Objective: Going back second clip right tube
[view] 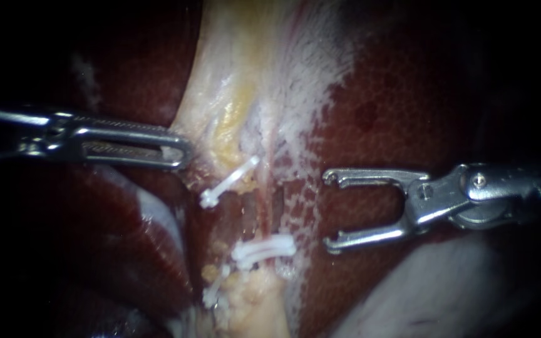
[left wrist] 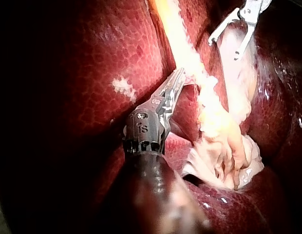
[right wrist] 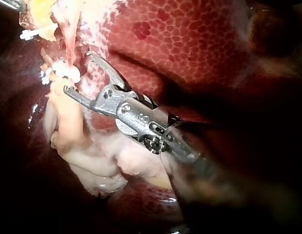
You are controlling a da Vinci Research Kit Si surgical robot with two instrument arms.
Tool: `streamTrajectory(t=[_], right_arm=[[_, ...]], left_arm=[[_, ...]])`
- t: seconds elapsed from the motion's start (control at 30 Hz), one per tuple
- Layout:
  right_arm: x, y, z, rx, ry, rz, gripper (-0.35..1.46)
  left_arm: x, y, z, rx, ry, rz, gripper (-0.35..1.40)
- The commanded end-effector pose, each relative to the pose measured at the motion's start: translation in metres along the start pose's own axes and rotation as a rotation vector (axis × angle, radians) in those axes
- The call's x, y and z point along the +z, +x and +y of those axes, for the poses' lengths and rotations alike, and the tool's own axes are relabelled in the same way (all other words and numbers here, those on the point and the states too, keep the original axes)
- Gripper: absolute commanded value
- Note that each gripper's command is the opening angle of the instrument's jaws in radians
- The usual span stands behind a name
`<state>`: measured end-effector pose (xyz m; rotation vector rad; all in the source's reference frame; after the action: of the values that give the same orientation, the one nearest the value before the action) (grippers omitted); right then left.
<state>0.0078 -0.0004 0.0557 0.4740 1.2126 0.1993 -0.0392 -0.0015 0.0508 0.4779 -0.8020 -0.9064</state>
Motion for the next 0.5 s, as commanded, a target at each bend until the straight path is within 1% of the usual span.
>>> streamTrajectory(t=[0.03, 0.47, 0.5], right_arm=[[0.0000, 0.0000, 0.0000, 0.000, 0.000, 0.000, 0.60], [-0.0005, -0.0002, 0.0000, -0.007, 0.002, 0.001, 0.60], [-0.0005, -0.0002, 0.0000, -0.007, 0.003, 0.001, 0.60]], left_arm=[[0.0000, 0.0000, 0.0000, 0.000, 0.000, 0.001, -0.33], [0.0006, 0.0002, 0.0002, 0.002, -0.001, 0.007, -0.32], [0.0006, 0.0002, 0.0002, -0.004, -0.001, 0.007, -0.32]])
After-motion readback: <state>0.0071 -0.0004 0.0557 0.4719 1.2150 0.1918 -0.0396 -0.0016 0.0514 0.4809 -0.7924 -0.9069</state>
